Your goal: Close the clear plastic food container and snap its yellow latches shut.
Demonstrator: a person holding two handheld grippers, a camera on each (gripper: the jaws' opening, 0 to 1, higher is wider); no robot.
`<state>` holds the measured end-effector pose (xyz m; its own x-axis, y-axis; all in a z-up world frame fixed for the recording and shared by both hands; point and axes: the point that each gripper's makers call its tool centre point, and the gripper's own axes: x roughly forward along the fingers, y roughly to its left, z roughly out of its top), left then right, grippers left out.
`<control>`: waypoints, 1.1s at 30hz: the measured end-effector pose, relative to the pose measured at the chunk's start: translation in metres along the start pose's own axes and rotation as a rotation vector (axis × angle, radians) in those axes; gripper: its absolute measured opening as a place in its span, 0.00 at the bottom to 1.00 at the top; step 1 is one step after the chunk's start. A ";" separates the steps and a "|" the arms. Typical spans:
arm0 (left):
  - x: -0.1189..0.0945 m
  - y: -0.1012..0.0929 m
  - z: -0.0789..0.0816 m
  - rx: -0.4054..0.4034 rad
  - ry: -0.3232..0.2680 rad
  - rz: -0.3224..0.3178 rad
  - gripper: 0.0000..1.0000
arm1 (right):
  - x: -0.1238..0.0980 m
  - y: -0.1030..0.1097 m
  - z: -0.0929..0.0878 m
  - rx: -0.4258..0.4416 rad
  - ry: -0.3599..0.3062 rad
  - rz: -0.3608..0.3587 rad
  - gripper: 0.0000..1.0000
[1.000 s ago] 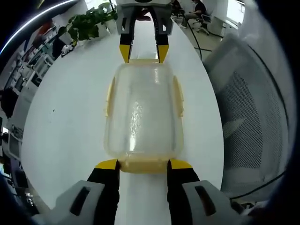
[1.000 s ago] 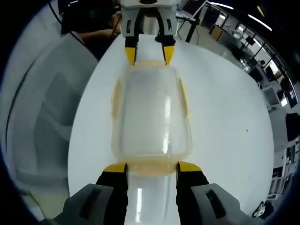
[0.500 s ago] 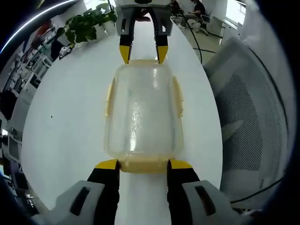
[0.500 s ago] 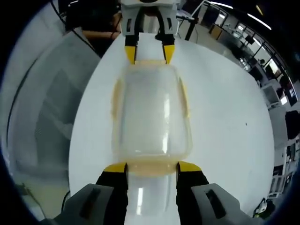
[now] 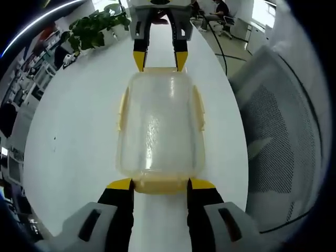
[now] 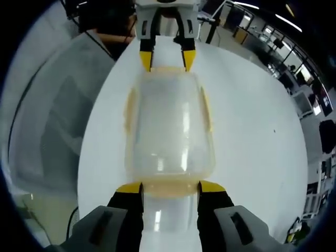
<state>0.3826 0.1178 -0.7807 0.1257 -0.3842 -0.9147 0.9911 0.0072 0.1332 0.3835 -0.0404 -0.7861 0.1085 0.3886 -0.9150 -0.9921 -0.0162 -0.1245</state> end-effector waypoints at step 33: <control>0.023 -0.001 0.049 0.019 -0.019 -0.013 0.38 | -0.022 0.002 -0.049 0.014 0.008 -0.011 0.38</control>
<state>0.3827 0.0638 -0.7836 0.1120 -0.4016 -0.9089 0.9915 -0.0151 0.1289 0.3822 -0.0939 -0.7852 0.1200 0.3812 -0.9167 -0.9916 0.0006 -0.1295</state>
